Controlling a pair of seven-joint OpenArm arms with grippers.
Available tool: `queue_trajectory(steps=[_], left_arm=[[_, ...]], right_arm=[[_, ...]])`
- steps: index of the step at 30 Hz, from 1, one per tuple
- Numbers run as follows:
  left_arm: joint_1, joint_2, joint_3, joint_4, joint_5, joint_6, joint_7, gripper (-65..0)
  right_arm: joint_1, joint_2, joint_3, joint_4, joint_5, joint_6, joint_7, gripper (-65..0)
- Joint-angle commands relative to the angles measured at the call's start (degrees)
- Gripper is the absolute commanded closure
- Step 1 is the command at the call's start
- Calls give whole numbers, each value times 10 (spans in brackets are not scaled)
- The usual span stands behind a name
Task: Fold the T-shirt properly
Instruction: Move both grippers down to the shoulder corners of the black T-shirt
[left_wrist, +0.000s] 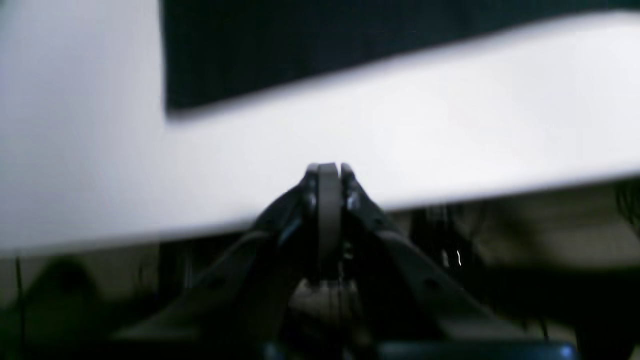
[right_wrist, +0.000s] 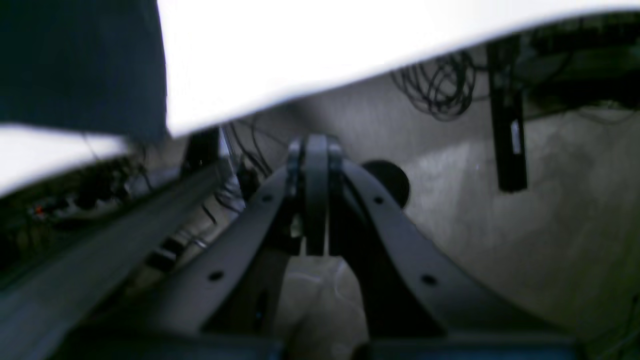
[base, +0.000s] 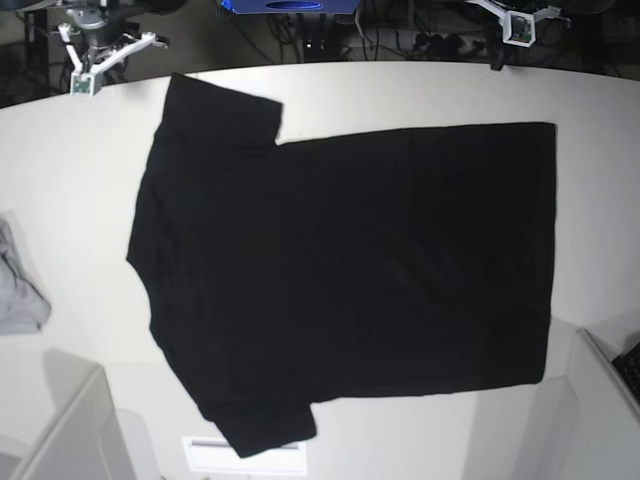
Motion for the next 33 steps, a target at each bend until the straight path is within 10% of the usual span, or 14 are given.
queue_trajectory(steps=[1, 9, 13, 20, 28, 33], left_arm=[[12, 0, -2, 8, -1, 3, -26, 0], [-38, 8, -60, 7, -70, 3, -34, 0], [-49, 7, -121, 6, -158, 2, -16, 0], [-54, 9, -184, 5, -199, 2, -9, -39], [-70, 10, -182, -21, -201, 2, -9, -342], [-80, 10, -183, -36, -260, -32, -9, -382]], right_arm=[[8, 2, 3, 10, 0, 6, 12, 0], [63, -8, 43, 9, 167, 145, 7, 0], [69, -5, 43, 8, 227, 149, 7, 0], [107, -5, 43, -16, 266, 149, -48, -372], [146, -5, 43, -96, 262, 149, -49, -375], [163, 8, 43, -151, 261, 149, -49, -375]])
